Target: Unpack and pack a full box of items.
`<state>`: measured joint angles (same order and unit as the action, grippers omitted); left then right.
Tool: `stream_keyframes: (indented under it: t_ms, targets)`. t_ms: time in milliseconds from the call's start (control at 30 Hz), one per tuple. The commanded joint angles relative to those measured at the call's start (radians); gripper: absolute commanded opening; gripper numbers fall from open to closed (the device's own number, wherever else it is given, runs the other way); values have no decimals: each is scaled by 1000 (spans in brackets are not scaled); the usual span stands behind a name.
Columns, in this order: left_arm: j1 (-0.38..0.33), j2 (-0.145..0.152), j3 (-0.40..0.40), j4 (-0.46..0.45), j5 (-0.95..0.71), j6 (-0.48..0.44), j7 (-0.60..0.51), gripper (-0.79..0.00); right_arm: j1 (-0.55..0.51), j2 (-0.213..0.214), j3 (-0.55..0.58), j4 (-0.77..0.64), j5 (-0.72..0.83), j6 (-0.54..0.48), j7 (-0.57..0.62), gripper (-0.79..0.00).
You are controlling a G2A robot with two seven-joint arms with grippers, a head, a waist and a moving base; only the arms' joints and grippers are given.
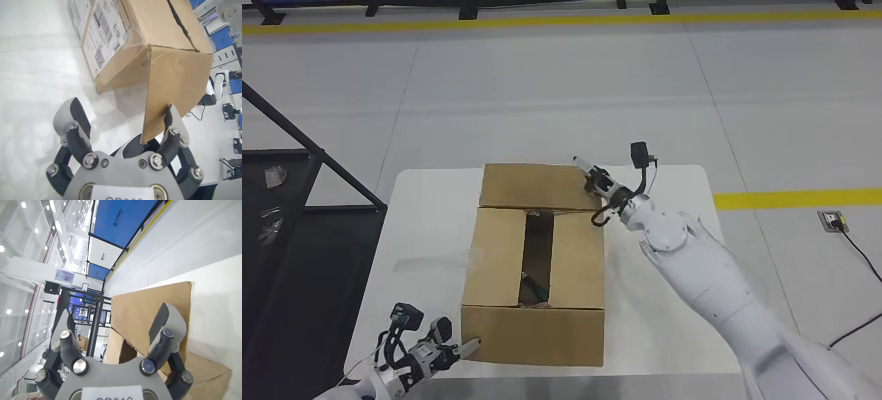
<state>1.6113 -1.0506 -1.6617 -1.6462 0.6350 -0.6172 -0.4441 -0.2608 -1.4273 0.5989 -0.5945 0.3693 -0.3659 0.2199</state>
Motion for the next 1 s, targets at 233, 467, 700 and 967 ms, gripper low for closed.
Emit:
stream_keyframes:
  t_ms: [233, 467, 700, 967]
  targets:
    - [-9, 5, 9, -17, 19, 3, -11, 0, 25, -64, 18, 170, 62, -77, 73, 0]
    - [29, 12, -72, -29, -148, -50, 20, 0, -9, -68, 91, 116, 220, -257, 354, 0]
    - [-9, 11, -90, 1, -251, 136, 27, 0, -56, -64, 104, -9, 286, -138, 699, 0]
    - [-107, -7, 38, 15, -129, 366, 106, 0, -56, -65, 92, -26, 241, -88, 691, 0]
